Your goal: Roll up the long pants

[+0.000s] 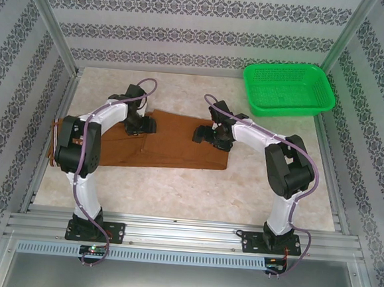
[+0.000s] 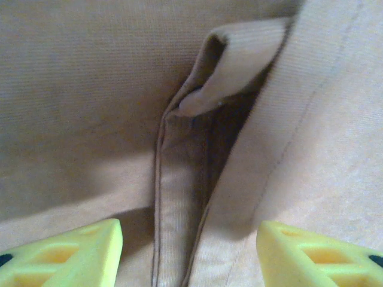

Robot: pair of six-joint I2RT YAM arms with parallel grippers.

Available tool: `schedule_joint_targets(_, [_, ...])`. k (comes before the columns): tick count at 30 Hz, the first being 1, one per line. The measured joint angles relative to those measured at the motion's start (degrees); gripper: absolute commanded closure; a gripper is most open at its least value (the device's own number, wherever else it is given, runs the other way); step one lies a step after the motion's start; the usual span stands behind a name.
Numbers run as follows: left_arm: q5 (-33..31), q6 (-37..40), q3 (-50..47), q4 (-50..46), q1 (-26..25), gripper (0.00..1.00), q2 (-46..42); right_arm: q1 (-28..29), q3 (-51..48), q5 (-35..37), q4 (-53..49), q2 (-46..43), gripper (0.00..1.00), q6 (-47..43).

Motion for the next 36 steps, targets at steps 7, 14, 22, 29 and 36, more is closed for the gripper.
schedule_joint_targets(7, [6.21,-0.2,-0.61,0.9,0.68,0.64,2.93,0.0,0.0,0.0,-0.07,0.0,0.04,0.0])
schedule_joint_targets(14, [8.63,-0.76,-1.36,1.81,1.05,1.0,2.82,-0.02,0.09,0.44,-0.72,0.0,0.04,0.02])
schedule_joint_targets(22, [7.63,-3.06,-1.36,-1.44,3.96,1.0,-8.46,-1.77,0.26,2.12,-1.46,-1.25,0.04,-0.48])
schedule_joint_targets(29, [4.66,-2.8,6.25,-8.0,9.84,0.83,-15.74,-5.25,0.52,2.49,-1.49,-2.16,0.04,-1.51])
schedule_joint_targets(36, [4.28,-2.8,3.96,-9.33,10.64,0.8,-14.51,-4.59,1.2,1.79,-1.31,-1.55,0.04,-1.55])
